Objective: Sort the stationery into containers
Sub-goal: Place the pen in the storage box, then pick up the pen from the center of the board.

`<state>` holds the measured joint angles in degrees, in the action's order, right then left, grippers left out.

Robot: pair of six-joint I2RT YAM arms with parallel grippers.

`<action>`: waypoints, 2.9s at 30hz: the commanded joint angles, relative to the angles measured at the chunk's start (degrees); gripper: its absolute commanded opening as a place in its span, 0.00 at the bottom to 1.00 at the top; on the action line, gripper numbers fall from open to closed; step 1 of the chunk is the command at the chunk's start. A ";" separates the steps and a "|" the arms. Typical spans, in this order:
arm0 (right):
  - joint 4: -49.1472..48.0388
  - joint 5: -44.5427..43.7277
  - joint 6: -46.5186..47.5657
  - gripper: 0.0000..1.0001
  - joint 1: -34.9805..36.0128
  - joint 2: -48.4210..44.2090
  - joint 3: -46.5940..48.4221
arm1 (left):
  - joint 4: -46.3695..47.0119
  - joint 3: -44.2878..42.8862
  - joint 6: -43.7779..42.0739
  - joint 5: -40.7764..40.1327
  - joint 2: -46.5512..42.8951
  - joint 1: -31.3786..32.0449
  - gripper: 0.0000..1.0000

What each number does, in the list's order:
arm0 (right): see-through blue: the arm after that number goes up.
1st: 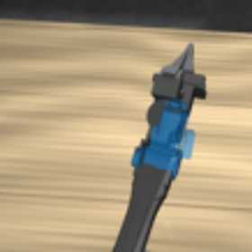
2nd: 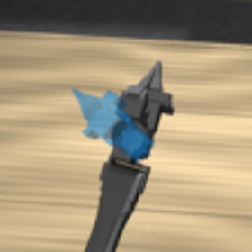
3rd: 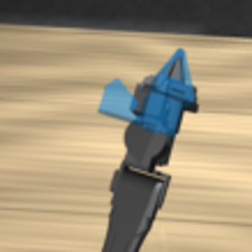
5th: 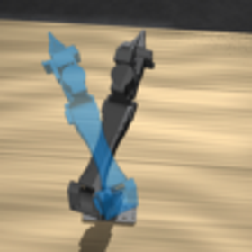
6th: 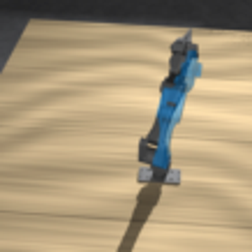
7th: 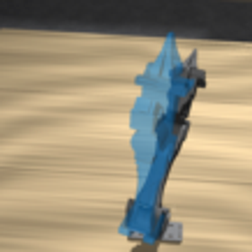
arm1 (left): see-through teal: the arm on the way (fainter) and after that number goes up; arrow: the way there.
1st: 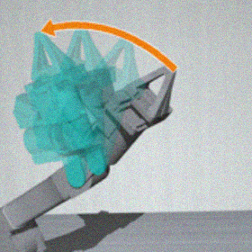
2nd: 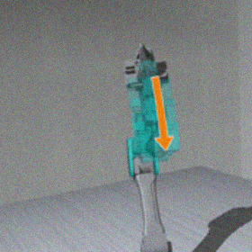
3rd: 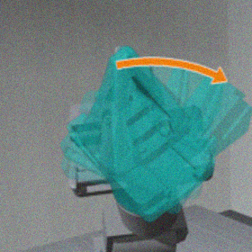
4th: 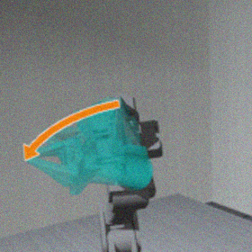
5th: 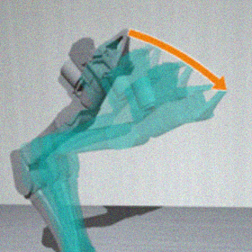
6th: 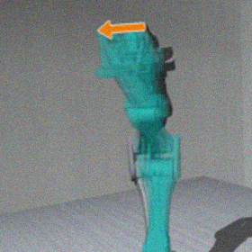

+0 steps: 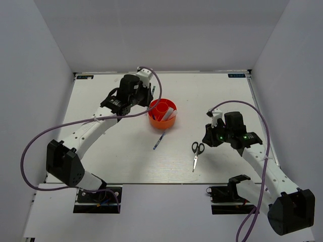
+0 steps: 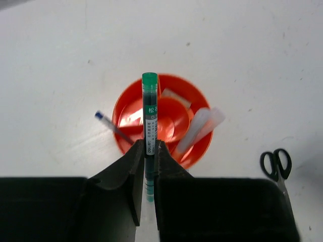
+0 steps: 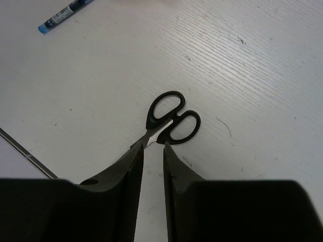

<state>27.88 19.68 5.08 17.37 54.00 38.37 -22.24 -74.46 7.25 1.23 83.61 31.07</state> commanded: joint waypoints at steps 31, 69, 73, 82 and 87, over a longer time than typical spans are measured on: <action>-3.18 1.15 0.98 0.24 -0.93 0.76 -1.63 | 29.62 -6.58 2.25 12.21 24.05 -4.88 0.00; -2.92 2.29 0.80 0.28 -3.92 -1.35 -2.07 | 6.82 14.24 -6.27 2.63 -5.98 4.43 0.21; -3.18 2.47 0.72 0.28 -3.56 -0.83 -2.07 | 1.07 19.26 -9.35 5.63 -6.45 13.11 0.64; -2.92 2.12 0.89 0.30 -4.27 -1.00 -2.42 | 7.38 22.34 -9.80 -3.78 2.42 20.78 0.59; -2.83 2.73 0.81 0.30 -4.71 -0.74 -2.42 | 9.32 22.07 -9.88 -8.08 5.76 20.87 0.61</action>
<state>26.39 21.21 5.26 13.10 53.60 36.56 -15.75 -51.46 -2.17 -2.68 88.82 51.92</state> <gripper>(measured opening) 0.297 0.601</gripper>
